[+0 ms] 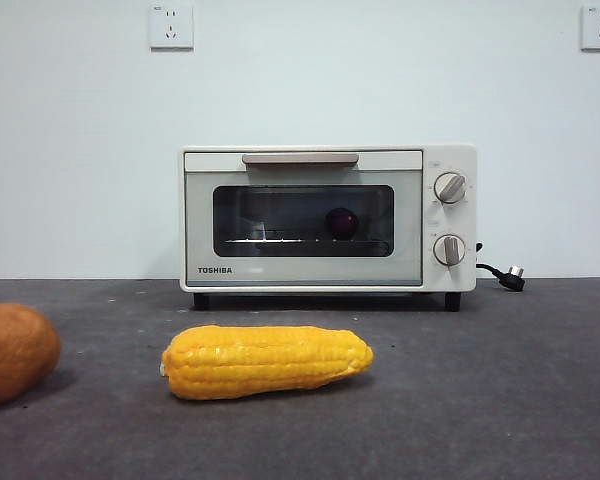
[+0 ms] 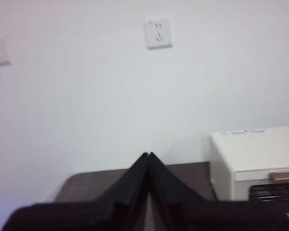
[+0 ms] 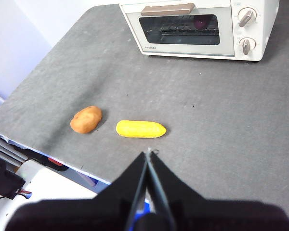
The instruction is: Take the eggplant from the table,put the eggplant in the oven
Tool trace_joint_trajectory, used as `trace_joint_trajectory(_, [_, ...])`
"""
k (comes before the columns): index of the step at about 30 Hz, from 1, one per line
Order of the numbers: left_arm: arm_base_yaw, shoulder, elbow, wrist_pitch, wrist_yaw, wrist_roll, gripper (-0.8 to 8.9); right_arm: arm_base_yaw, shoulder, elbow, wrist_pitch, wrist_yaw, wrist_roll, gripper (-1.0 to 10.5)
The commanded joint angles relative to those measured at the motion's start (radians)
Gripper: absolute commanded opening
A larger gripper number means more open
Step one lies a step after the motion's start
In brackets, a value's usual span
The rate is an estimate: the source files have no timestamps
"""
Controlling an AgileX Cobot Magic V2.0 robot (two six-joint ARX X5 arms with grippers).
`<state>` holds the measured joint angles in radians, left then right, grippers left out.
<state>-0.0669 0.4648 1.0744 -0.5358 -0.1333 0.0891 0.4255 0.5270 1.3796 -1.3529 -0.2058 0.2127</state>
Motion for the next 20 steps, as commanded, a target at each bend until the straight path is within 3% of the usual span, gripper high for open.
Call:
trace_joint_trajectory(1, [0.023, -0.040, -0.057, 0.003, 0.010, 0.042, -0.04, 0.000, 0.000, -0.006, -0.024, 0.005, -0.008, 0.0])
trace_joint_trajectory(8, [0.072, -0.148, -0.322, 0.078, 0.011, 0.025, -0.04, 0.000, 0.001, -0.006, -0.024, 0.005, -0.008, 0.0])
trace_joint_trajectory(14, [0.082, -0.232, -0.604, 0.250, 0.011, -0.075, -0.04, 0.000, 0.001, -0.006, -0.024, 0.005, -0.008, 0.0])
trace_joint_trajectory(20, [0.082, -0.323, -0.813, 0.317, 0.010, -0.153, -0.04, 0.000, 0.001, -0.006, -0.024, 0.005, -0.008, 0.0])
